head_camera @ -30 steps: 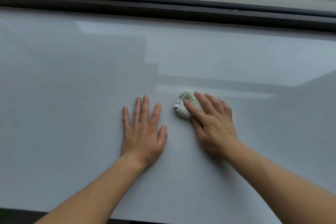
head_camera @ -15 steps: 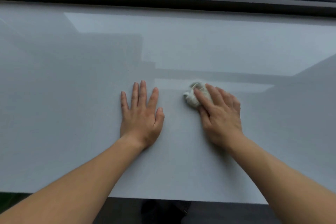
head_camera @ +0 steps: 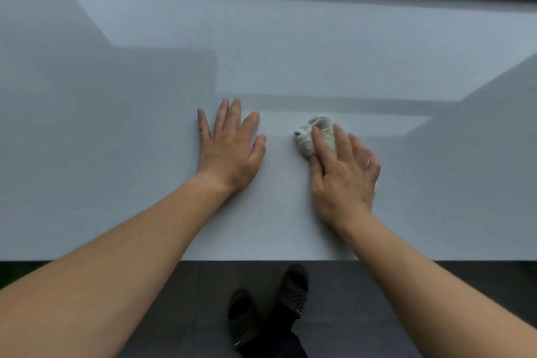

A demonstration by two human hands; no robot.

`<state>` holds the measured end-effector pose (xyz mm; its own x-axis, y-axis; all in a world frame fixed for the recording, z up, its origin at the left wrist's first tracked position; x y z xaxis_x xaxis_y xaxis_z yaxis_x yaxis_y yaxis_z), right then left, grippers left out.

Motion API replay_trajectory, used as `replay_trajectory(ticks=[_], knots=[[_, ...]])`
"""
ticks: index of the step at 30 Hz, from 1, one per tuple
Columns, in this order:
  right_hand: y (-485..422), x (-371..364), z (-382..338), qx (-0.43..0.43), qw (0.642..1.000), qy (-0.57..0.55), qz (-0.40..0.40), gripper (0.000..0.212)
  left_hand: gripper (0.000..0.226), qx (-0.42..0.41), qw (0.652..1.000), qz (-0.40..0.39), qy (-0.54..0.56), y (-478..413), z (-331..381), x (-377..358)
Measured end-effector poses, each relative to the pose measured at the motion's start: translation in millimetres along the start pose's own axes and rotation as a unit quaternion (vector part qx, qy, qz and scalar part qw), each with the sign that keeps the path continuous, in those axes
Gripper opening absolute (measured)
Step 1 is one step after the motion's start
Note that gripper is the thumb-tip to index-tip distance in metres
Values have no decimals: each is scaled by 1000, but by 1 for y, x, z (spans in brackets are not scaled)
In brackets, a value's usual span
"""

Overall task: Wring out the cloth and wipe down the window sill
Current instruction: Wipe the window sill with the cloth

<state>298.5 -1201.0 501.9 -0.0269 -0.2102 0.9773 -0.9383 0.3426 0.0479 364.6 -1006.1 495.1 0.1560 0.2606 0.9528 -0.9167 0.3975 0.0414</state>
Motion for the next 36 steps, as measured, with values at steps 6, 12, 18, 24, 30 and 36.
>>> replay_trajectory(ticks=[6, 12, 18, 24, 30, 36], knots=[[54, 0, 15, 208, 977, 38, -35, 52, 66, -22, 998, -15, -49, 56, 18, -17], [60, 2, 14, 24, 1000, -6, 8, 51, 67, -23, 995, -22, -90, 55, 17, -22], [99, -2, 24, 215, 976, 34, -20, 51, 69, -21, 997, -27, -70, 57, 17, -18], [51, 13, 63, 13, 1000, -3, 16, 51, 67, 0, 997, -4, -79, 52, 27, -10], [69, 13, 80, 227, 973, 34, -21, 53, 60, 26, 1000, 7, 5, 1, 66, -19], [-25, 23, 110, -41, 999, 6, -2, 50, 70, 86, 995, 13, -47, -9, 70, -34]])
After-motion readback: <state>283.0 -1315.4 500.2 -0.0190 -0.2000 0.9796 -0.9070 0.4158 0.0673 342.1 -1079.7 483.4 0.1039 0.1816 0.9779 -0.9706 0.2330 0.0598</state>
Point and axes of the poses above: each hand's wrist, its own y-axis away from the middle knuckle, its own x-axis out of the back of the hand, z = x × y, the point moved 5 cm from there along -y, towards the middle knuckle, and after that the axes turned 12 degrees about -x, right-handed, at the moved point
